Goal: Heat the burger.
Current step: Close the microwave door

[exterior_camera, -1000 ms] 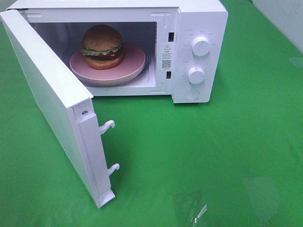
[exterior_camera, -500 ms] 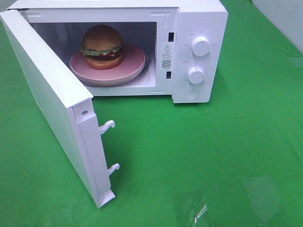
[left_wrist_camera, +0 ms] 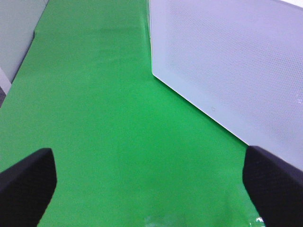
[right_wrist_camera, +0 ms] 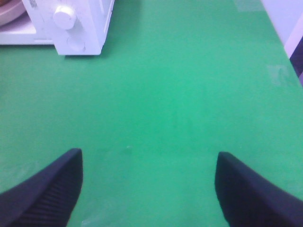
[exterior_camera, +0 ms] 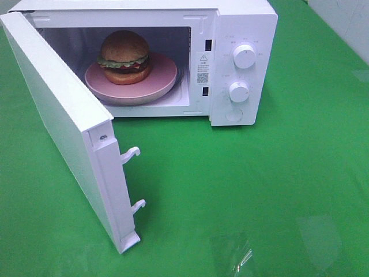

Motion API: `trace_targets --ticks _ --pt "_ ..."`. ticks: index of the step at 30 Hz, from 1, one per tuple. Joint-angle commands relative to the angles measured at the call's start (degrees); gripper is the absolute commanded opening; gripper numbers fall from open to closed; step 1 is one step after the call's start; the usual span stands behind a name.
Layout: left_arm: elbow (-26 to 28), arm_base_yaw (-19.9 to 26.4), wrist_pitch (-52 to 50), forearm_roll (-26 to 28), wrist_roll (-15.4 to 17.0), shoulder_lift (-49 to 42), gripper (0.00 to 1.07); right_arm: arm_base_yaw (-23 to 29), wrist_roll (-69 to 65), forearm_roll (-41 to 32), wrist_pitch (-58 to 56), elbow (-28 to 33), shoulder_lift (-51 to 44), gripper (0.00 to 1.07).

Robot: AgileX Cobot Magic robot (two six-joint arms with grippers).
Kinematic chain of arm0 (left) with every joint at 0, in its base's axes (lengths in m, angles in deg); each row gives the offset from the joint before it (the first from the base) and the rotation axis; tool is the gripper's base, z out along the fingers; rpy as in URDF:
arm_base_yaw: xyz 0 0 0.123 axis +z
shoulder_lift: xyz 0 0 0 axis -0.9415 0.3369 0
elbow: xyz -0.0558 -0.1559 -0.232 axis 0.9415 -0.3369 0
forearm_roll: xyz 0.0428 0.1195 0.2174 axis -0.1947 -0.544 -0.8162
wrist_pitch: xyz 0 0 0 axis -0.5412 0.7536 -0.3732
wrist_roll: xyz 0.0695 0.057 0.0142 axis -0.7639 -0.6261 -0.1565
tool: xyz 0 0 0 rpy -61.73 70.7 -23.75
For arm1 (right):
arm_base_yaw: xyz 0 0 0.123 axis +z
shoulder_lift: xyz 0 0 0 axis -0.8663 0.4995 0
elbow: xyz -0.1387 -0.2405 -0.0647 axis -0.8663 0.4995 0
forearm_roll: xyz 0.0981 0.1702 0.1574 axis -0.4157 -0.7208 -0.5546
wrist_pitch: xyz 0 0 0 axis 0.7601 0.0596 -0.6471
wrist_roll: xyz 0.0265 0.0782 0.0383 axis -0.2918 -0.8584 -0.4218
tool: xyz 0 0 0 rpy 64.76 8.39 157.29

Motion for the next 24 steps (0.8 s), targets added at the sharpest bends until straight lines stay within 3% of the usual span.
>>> trace_targets --ticks 1,24 --pt "-0.1 0.0 -0.1 0.3 0.0 -0.1 1.0 -1.0 0.7 0.0 0.7 0.1 -2.9 0.76" --pt "-0.1 0.0 -0.1 0.3 0.0 -0.1 1.0 -0.9 0.5 -0.1 0.7 0.1 -5.6 0.76"
